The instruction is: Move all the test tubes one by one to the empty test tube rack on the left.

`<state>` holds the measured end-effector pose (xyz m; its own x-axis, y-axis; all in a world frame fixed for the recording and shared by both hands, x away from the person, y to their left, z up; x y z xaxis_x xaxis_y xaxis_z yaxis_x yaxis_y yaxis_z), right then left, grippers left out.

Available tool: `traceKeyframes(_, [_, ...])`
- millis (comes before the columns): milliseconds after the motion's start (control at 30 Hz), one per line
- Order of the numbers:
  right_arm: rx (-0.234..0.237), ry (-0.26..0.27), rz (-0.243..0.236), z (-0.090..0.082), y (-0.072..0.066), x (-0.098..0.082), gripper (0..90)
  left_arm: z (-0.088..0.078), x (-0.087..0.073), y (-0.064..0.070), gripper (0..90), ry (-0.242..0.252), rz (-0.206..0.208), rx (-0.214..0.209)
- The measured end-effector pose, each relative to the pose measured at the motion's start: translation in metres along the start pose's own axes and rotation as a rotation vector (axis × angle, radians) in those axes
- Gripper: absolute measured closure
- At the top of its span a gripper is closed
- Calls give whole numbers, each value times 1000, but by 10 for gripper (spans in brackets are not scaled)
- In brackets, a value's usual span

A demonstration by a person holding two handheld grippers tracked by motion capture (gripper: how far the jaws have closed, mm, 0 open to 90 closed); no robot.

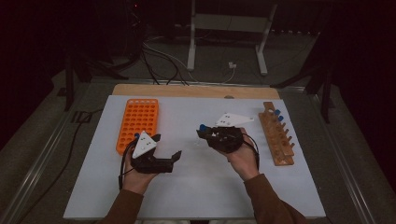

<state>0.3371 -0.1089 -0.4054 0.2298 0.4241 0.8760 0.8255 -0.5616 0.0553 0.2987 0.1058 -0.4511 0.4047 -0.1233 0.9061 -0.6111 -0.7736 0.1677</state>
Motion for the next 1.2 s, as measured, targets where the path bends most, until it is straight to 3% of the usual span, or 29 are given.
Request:
traceKeyframes(233, [41, 4, 8, 11, -16, 7, 761, 10, 5, 10, 299, 18, 11, -23])
traceKeyframes(433, [65, -1, 10, 18, -25, 10, 761, 16, 5, 16, 524, 17, 50, -30])
traceKeyframes(633, [76, -4, 11, 21, -28, 10, 761, 18, 5, 20, 666, 16, 77, -27])
traceKeyframes(1033, [91, -9, 18, 23, -29, 10, 758, 18, 4, 21, 779, 14, 90, -43])
traceKeyframes(1067, [94, -8, 19, 23, -29, 10, 744, 18, 4, 21, 779, 14, 88, -44])
traceKeyframes(1200, [109, -1, 46, 21, -26, 9, 527, 17, 4, 17, 780, 15, 73, -39])
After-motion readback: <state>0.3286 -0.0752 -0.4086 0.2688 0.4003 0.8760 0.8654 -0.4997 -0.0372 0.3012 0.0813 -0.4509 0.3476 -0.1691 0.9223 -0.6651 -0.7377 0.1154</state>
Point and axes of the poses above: each handheld gripper's, and its own axes: z roughly forward along the jaws, x roughly out of its top, y roughly to its right, the point moved 3 cm from there along z, roughly forward along the jaws, and after that the axes turned 7 degrees about -z, right-handed, at the moved point
